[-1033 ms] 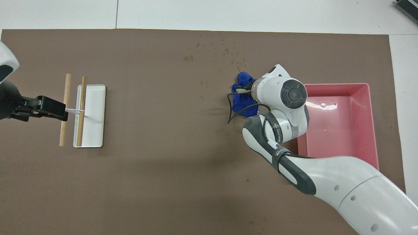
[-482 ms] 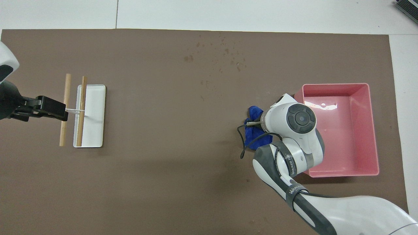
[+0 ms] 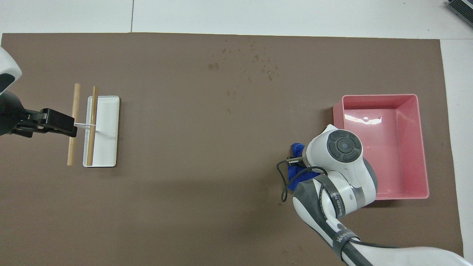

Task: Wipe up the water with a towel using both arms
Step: 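Carry the towel with the right gripper into the pink bin, then open the right gripper to release the towel in the bin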

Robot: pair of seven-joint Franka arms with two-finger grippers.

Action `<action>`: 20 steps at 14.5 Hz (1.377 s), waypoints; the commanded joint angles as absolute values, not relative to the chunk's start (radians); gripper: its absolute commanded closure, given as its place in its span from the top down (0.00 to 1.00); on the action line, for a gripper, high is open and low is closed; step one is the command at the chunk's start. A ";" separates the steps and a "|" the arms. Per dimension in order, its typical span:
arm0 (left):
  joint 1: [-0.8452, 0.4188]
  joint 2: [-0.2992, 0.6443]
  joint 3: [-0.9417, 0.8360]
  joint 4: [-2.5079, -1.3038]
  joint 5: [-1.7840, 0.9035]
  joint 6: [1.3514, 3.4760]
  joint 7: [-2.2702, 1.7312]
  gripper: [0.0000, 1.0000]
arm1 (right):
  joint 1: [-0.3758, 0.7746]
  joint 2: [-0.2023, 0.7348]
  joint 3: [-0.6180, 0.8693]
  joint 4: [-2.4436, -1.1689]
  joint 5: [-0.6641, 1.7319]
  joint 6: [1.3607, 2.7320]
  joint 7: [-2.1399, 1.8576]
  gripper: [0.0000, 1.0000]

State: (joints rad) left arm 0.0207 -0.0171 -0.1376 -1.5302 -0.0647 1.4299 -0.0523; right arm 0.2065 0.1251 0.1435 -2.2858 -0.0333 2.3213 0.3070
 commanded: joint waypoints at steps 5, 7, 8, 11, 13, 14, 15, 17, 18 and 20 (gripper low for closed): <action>0.037 -0.046 -0.150 -1.559 -0.048 1.424 -0.043 1.00 | 0.186 0.008 0.138 -2.114 0.034 1.976 0.316 0.00; 0.037 -0.046 -0.149 -1.559 -0.048 1.424 -0.043 1.00 | 0.157 -0.001 0.137 -2.036 0.037 1.880 0.316 0.00; 0.037 -0.046 -0.149 -1.559 -0.048 1.424 -0.043 1.00 | 0.137 -0.015 0.135 -2.011 0.035 1.853 0.314 0.00; 0.037 -0.046 -0.149 -1.559 -0.048 1.424 -0.043 1.00 | 0.065 -0.028 0.132 -1.977 0.035 1.824 0.275 0.00; 0.037 -0.046 -0.149 -1.559 -0.048 1.424 -0.043 1.00 | -0.016 -0.023 0.132 -1.980 0.035 1.857 0.181 0.00; 0.037 -0.046 -0.150 -1.559 -0.048 1.424 -0.043 1.00 | -0.058 -0.020 0.132 -1.986 0.035 1.883 0.140 0.00; 0.038 -0.046 -0.149 -1.559 -0.048 1.424 -0.043 1.00 | -0.098 -0.014 0.132 -1.996 0.034 1.908 0.096 0.00; 0.037 -0.046 -0.149 -1.559 -0.048 1.424 -0.043 1.00 | -0.178 0.003 0.132 -2.035 0.035 1.962 -0.001 0.00; 0.037 -0.046 -0.149 -1.559 -0.048 1.424 -0.043 1.00 | -0.202 0.005 0.132 -2.069 0.034 1.992 -0.035 0.00; 0.037 -0.046 -0.149 -1.559 -0.048 1.424 -0.043 1.00 | -0.230 0.011 0.132 -2.133 0.035 2.046 -0.055 0.00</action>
